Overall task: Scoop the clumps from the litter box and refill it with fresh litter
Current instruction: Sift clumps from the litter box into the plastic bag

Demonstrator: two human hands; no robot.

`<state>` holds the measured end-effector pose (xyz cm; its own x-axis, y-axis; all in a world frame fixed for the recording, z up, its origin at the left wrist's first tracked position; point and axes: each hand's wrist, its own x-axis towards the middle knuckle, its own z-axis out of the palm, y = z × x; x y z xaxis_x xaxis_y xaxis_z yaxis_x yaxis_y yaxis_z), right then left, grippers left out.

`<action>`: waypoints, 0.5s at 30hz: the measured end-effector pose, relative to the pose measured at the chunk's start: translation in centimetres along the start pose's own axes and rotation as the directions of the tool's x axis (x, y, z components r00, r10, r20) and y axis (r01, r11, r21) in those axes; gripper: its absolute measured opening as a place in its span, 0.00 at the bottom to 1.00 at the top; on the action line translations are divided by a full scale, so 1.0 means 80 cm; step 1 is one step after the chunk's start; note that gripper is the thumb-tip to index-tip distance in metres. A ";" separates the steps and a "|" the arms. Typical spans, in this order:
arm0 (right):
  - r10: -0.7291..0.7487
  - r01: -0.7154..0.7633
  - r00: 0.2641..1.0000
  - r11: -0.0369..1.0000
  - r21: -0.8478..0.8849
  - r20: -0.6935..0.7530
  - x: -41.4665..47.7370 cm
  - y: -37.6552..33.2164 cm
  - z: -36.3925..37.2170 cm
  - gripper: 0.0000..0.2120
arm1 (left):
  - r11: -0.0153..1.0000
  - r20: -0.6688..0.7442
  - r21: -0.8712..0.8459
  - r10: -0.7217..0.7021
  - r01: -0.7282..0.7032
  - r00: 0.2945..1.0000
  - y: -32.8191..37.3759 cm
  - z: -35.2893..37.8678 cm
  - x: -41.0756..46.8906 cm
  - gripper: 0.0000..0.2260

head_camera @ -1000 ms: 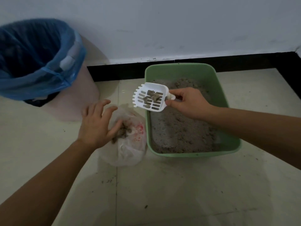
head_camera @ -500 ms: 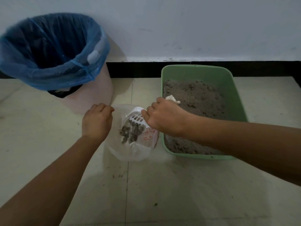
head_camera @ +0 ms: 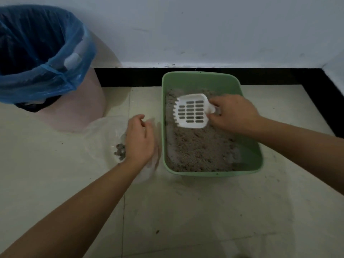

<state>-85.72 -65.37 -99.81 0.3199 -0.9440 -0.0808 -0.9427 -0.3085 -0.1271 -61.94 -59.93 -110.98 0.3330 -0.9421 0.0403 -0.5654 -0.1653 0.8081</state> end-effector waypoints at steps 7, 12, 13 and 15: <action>0.112 -0.071 0.988 0.943 -0.326 0.108 -0.024 0.062 0.015 0.11 | 0.993 0.060 0.050 -0.110 0.107 0.992 0.020 0.074 -0.035 0.21; 0.073 -0.074 0.997 0.866 -0.494 -0.021 0.014 0.087 0.020 0.11 | 0.992 -0.007 0.084 -0.096 0.096 0.995 0.016 0.075 -0.037 0.18; 0.041 -0.057 0.998 0.851 -0.521 -0.042 0.024 0.089 0.022 0.14 | 0.991 -0.014 0.094 -0.094 0.095 0.995 0.016 0.075 -0.038 0.18; -0.037 0.007 0.998 0.836 -0.549 -0.043 0.045 0.089 0.025 0.22 | 0.990 -0.027 0.112 -0.083 0.085 0.996 0.016 0.076 -0.040 0.18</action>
<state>-91.05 -70.73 -102.97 0.3500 -0.9362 -0.0335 -0.8378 -0.3288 0.4358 -68.33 -58.94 -113.69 0.3987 -0.9170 -0.0109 -0.6158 -0.2765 0.7378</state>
